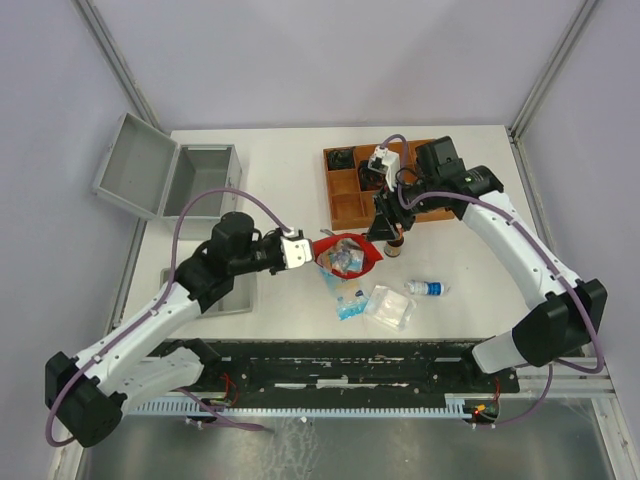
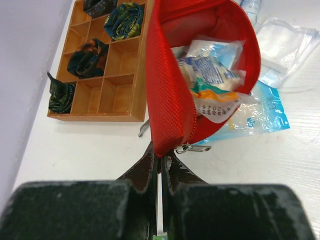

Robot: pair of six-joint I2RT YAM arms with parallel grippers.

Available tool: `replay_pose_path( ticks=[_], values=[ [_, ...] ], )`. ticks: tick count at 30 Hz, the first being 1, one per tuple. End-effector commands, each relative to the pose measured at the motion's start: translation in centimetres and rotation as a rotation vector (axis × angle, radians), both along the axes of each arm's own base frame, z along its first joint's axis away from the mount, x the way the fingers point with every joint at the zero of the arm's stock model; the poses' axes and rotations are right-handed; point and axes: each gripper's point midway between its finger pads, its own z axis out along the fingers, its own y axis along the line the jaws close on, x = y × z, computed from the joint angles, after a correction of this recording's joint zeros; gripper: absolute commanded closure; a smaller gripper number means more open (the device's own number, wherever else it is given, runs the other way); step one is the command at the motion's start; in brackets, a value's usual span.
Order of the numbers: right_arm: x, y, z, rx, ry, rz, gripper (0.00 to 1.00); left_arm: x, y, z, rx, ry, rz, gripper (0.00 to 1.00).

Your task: Organize the medicine kit

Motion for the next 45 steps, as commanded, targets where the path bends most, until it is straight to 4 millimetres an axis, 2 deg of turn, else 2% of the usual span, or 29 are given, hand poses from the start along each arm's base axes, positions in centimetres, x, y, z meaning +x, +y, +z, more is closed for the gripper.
replay_pose_path(
  ticks=[1,3,5,12,15,18,20,22,24,27,35,45],
  values=[
    [0.3,-0.9,2.1,-0.041,-0.158,0.027,0.33,0.1,-1.1,3.4,-0.117,0.071,0.014,0.97],
    [0.5,-1.1,2.3,-0.069,-0.195,0.011,0.28,0.4,-1.4,3.5,-0.131,0.119,0.031,0.97],
    [1.0,-1.5,2.9,-0.088,-0.241,-0.019,0.27,0.9,-1.6,3.7,-0.151,0.17,0.071,0.97],
    [2.5,-2.6,6.8,-0.096,-0.368,-0.131,0.34,3.9,-1.2,4.4,-0.279,0.374,0.257,0.97],
    [2.0,-2.1,8.1,-0.072,-0.39,-0.106,0.4,4.6,-0.8,4.5,-0.322,0.442,0.286,0.97],
    [1.1,-0.6,8.4,-0.055,-0.411,-0.04,0.43,4.6,-1.1,4.2,-0.324,0.477,0.278,0.97],
    [-0.3,1.2,8.0,-0.027,-0.403,0.061,0.4,4.5,-1.4,4.2,-0.33,0.495,0.266,0.97],
    [-1.8,3.1,7.3,0.002,-0.404,0.182,0.27,4.3,-1.8,4.2,-0.338,0.517,0.251,0.97],
    [-3.0,4.8,6.3,-0.005,-0.416,0.271,0.2,4.4,-2.1,4.4,-0.348,0.533,0.246,0.97],
    [-3.2,6.2,4.9,-0.035,-0.424,0.33,0.17,4.1,-2.4,4.7,-0.356,0.559,0.227,0.97],
    [-3.5,7.9,2.3,-0.038,-0.376,0.382,0.17,3.1,-3.2,5.4,-0.376,0.595,0.162,0.97],
    [-3.9,7.6,-1.6,-0.071,-0.314,0.403,0.19,1.2,-3.8,6.1,-0.397,0.608,0.046,0.97]
  ],
)
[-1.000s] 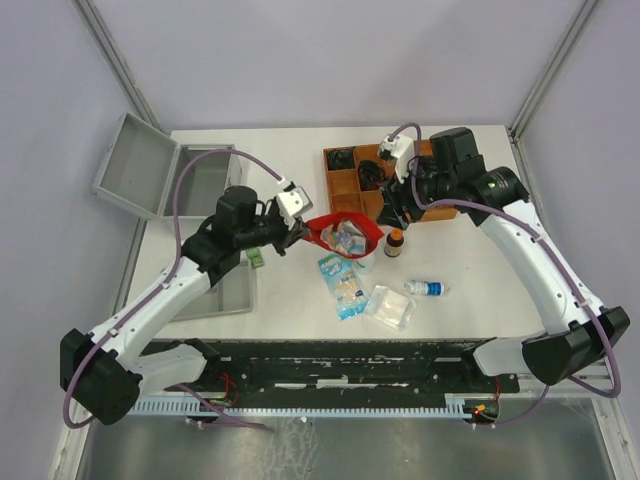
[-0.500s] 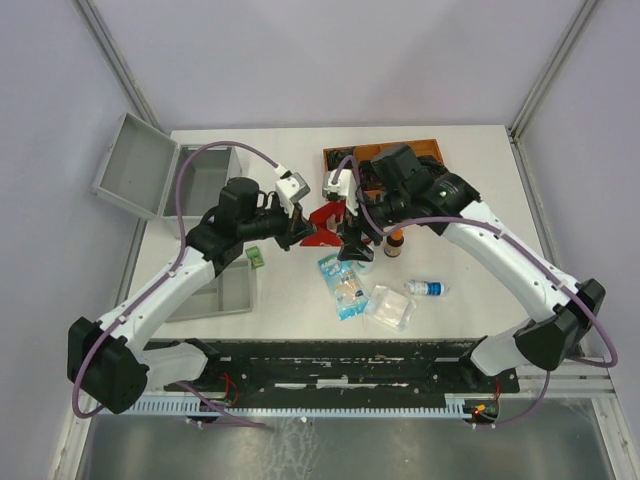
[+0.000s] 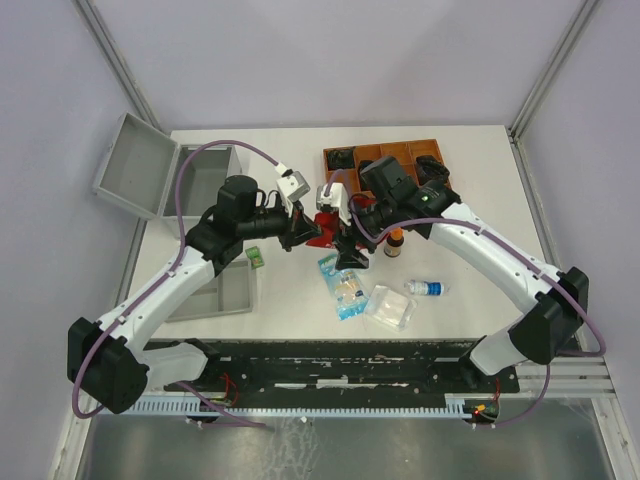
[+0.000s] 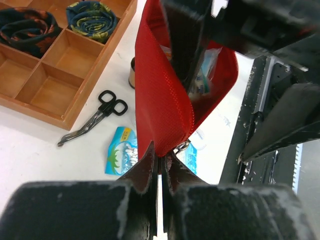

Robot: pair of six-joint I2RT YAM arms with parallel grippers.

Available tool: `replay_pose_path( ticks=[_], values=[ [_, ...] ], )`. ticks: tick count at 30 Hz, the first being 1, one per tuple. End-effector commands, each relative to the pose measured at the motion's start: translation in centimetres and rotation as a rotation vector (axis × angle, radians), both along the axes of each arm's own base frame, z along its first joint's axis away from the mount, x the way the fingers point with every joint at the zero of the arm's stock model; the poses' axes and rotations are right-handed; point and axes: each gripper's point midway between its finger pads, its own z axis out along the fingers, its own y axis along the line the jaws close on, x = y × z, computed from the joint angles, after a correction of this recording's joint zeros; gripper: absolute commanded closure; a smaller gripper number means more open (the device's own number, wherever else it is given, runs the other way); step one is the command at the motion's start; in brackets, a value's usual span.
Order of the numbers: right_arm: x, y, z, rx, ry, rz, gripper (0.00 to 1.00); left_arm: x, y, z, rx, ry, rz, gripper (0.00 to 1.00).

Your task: Organize the medicine kit

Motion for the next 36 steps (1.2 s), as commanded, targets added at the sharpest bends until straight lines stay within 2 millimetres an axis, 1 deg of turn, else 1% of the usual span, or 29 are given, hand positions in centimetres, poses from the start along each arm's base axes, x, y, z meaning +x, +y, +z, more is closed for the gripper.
replay_pose_path(
  ticks=[1,3,5,7,10,12,15,18,22,24,26,30,36],
  values=[
    [0.0,0.4,-1.0,0.004,-0.012,0.03,0.2,-1.2,-1.1,3.7,-0.112,-0.069,-0.085,0.97],
    [0.0,0.1,-1.0,0.002,-0.013,0.025,0.2,-1.2,-1.0,3.6,-0.111,-0.07,-0.084,0.97],
    [0.5,-0.1,-0.5,0.016,-0.017,-0.001,0.21,-1.1,-1.0,3.4,-0.11,-0.068,-0.077,0.97],
    [1.4,-0.2,1.0,0.052,-0.012,-0.052,0.23,-0.8,-1.0,3.1,-0.109,-0.057,-0.057,0.97],
    [2.8,-0.1,3.5,0.099,-0.024,-0.123,0.3,-0.2,-1.1,2.5,-0.115,-0.013,-0.022,0.97],
    [3.6,0.0,4.6,0.114,-0.041,-0.161,0.32,0.2,-1.3,2.3,-0.127,0.019,-0.003,0.97],
    [5.0,-0.2,5.7,0.109,-0.068,-0.237,0.33,0.8,-1.6,2.4,-0.143,0.05,0.019,0.97],
    [6.2,-0.9,7.0,0.087,-0.116,-0.304,0.33,1.5,-1.7,2.7,-0.153,0.074,0.049,0.97],
    [6.3,-1.8,8.4,0.086,-0.157,-0.34,0.33,2.5,-1.4,2.7,-0.163,0.095,0.097,0.97],
    [5.9,-2.0,8.6,0.088,-0.153,-0.34,0.35,2.9,-1.3,2.8,-0.174,0.095,0.112,0.97],
    [5.5,-1.8,8.4,0.098,-0.134,-0.33,0.39,3.0,-1.4,3.2,-0.186,0.081,0.105,0.97],
    [4.6,-1.1,7.1,0.11,-0.075,-0.299,0.42,2.9,-1.6,4.1,-0.202,0.003,0.067,0.97],
    [4.6,-0.5,5.4,0.135,-0.017,-0.331,0.43,2.1,-1.3,4.3,-0.179,-0.075,0.017,0.97]
  ],
)
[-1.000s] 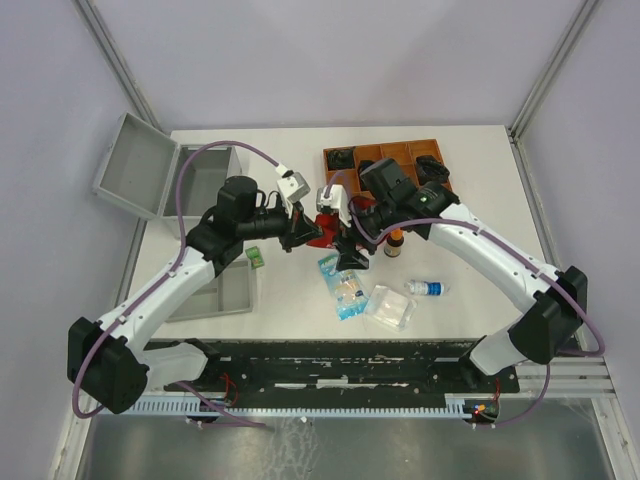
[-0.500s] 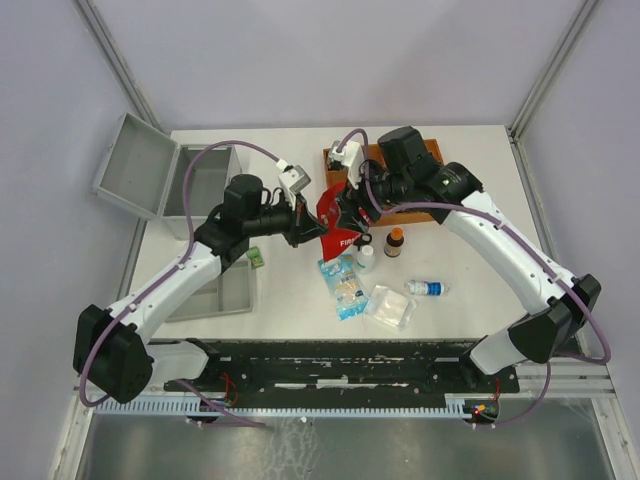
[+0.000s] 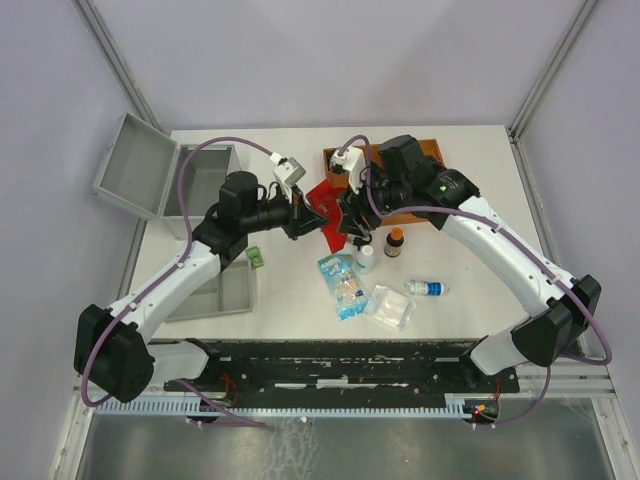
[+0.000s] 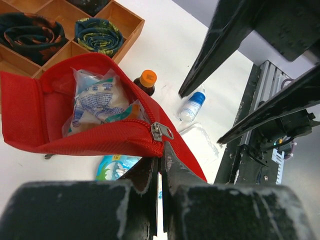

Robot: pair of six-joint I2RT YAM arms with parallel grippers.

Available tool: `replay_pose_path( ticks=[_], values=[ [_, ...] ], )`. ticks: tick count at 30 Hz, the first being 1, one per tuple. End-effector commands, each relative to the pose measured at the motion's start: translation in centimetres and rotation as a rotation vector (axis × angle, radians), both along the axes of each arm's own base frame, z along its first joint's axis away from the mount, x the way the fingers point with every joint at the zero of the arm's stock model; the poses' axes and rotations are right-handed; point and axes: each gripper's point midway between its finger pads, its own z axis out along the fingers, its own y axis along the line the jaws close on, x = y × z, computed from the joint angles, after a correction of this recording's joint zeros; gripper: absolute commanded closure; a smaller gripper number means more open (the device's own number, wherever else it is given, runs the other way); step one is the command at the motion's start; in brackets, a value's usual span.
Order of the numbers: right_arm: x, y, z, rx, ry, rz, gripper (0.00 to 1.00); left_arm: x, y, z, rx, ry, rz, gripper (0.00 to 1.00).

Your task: Organize the medicine kit

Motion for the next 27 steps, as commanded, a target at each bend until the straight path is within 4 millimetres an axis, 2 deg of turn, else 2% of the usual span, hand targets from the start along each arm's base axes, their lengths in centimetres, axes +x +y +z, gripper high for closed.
replay_pose_path(
  ticks=[1,10,19,27],
  values=[
    [-0.2,1.0,1.0,0.097,0.007,-0.023,0.44,-0.6,-0.1,3.5,-0.04,-0.192,-0.069,0.97],
    [0.0,1.4,1.0,0.164,0.006,-0.066,0.49,-2.1,0.2,3.4,0.004,-0.333,-0.155,0.97],
    [0.0,1.8,0.9,0.203,0.031,-0.083,0.53,-3.7,-0.4,2.0,0.036,-0.369,-0.245,0.97],
    [-1.9,2.6,2.2,0.233,0.034,0.012,0.54,-3.1,-0.8,1.6,0.078,-0.378,-0.22,0.97]
  ],
)
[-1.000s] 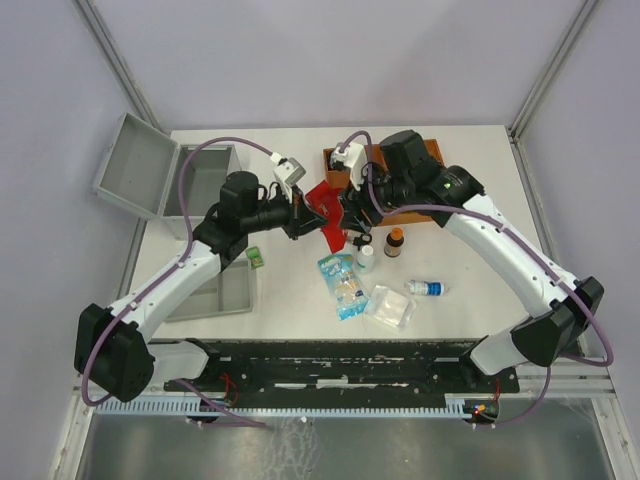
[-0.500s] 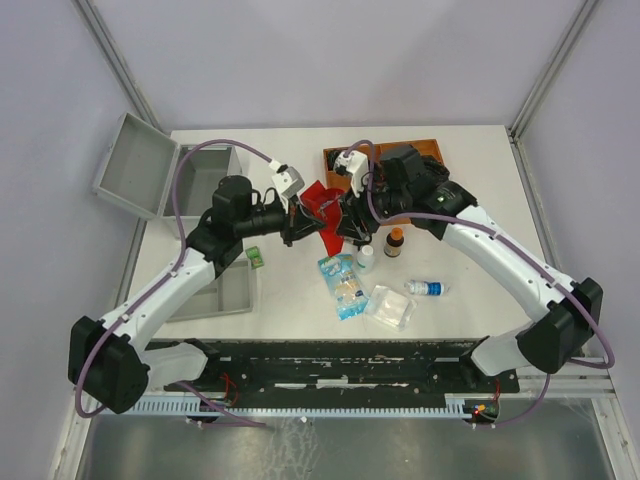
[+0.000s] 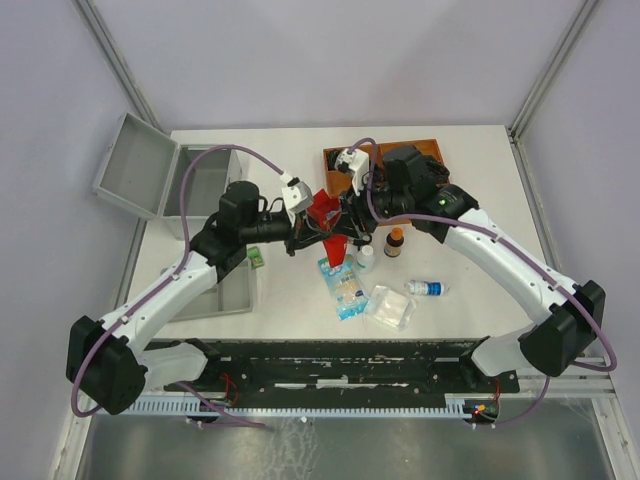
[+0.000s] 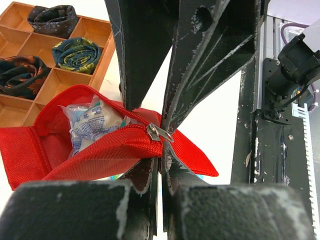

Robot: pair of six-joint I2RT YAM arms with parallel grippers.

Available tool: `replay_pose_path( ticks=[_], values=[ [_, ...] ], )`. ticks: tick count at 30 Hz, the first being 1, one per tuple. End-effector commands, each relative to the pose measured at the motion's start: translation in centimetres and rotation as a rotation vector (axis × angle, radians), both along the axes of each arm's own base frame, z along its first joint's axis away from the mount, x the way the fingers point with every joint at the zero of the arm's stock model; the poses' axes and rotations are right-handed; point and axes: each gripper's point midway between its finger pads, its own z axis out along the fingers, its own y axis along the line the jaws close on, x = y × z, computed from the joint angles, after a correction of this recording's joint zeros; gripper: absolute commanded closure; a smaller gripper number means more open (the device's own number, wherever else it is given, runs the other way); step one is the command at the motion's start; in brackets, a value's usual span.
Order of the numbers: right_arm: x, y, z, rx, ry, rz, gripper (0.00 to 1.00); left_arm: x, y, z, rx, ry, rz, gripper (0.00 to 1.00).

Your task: Organize the medicine kit

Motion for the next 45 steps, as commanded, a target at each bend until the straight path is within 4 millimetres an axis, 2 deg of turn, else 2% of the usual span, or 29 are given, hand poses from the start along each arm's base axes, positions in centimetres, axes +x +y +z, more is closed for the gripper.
replay_pose_path(
  ticks=[1,8,12,17,21,27,35,45],
  values=[
    [-1.6,1.1,3.2,0.082,-0.062,0.082,0.54,0.4,-0.3,1.6,-0.003,-0.107,-0.009,0.97],
    [-2.6,1.4,2.6,0.072,-0.05,0.14,0.55,0.7,-0.4,1.5,0.004,-0.109,0.004,0.97],
    [-3.1,1.6,3.0,0.09,-0.032,0.164,0.55,0.5,-0.4,1.5,0.008,-0.112,0.001,0.97],
    [-1.9,1.7,3.5,0.089,-0.037,0.098,0.59,0.2,-0.4,1.4,0.016,-0.122,-0.009,0.97],
    [-1.5,1.9,3.0,0.075,-0.014,0.085,0.62,0.0,-0.5,1.3,0.022,-0.13,-0.019,0.97],
    [-0.9,2.3,2.6,0.068,0.008,0.066,0.79,-0.2,-0.6,0.8,0.039,-0.135,-0.022,0.97],
    [-0.4,1.3,1.9,0.031,-0.029,0.037,0.99,-0.2,-0.3,1.0,0.043,-0.155,-0.013,0.97],
    [0.7,-0.4,1.5,-0.018,-0.066,-0.024,0.99,-0.6,0.1,1.1,0.052,-0.212,-0.026,0.97]
  ],
)
